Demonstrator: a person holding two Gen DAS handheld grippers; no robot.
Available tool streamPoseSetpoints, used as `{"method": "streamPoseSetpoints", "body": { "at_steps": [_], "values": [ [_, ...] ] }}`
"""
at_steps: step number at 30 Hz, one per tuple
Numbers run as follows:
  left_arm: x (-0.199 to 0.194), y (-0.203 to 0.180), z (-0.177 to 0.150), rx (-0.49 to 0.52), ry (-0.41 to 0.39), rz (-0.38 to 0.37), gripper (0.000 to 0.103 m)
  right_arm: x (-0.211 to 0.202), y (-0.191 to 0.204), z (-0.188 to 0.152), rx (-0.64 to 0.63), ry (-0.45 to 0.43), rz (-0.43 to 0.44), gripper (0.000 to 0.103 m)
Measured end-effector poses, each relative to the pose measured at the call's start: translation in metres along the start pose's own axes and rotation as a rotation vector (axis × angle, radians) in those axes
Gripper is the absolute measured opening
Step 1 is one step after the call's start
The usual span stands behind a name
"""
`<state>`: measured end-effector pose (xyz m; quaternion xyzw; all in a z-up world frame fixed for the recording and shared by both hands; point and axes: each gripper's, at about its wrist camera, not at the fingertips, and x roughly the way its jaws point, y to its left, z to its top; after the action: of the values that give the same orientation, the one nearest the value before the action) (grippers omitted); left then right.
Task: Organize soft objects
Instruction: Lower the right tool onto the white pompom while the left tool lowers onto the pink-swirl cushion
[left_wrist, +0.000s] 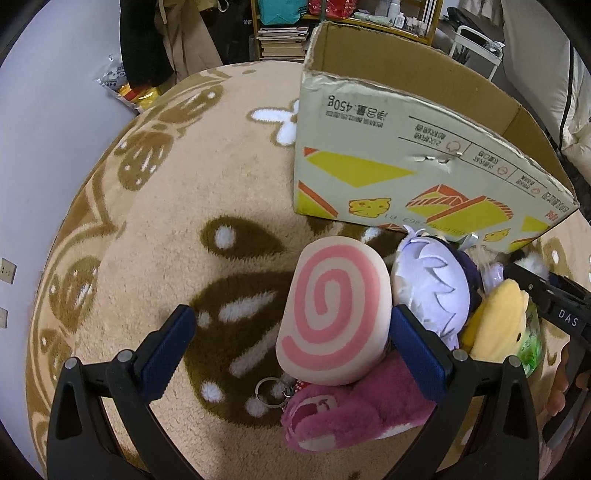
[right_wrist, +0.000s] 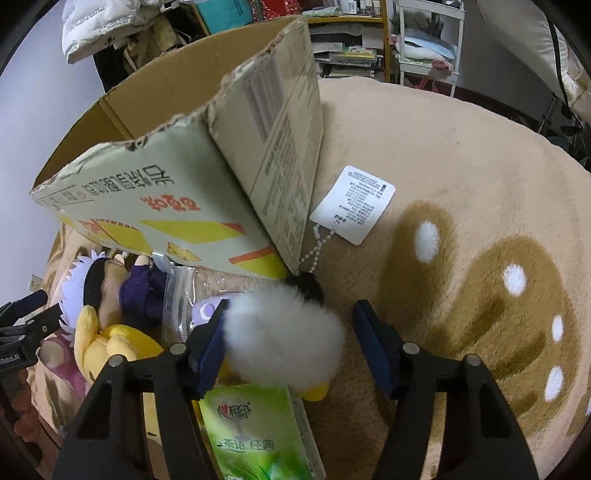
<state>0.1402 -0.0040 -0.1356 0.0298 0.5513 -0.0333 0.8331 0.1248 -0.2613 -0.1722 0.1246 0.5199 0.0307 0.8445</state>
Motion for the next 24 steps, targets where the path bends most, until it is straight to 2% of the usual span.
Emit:
{"method": "streamPoseSetpoints", "body": {
  "at_steps": [3,12,15,21,23,24],
  "values": [
    [-0.0007,-0.0009,-0.0011,0.002,-0.004,-0.002,0.102,0.0009,-0.0001,0.0002,0.004,0.001,0.004,0.069],
    [0.0,-0.0007,-0.0035,-0.025,0.008,-0.07,0.085,0.0035,0.0025,0.0048,0.002,0.002,-0.001,0.068],
    [-0.0011,-0.0013,-0.0047,-0.03,0.008,-0.092,0.079,0.0028,0.0032,0.0047,0.002,0.001,-0.011,0.061],
    [-0.0015,-0.001,-0.0057,-0.045,0.009,-0.139,0.061,0.0038,0.0005,0.0041,0.006,0.0,-0.019,0.056],
    [-0.002,-0.0024,-0.0071,-0.047,0.011,-0.157,0.05,0.0041,-0.0024,0.0045,0.009,0.0,-0.015,0.054],
    [-0.0022,-0.0031,-0.0077,-0.045,0.011,-0.163,0.049,0.0039,-0.0031,0.0048,0.01,0.0,-0.011,0.05]
  ]
}}
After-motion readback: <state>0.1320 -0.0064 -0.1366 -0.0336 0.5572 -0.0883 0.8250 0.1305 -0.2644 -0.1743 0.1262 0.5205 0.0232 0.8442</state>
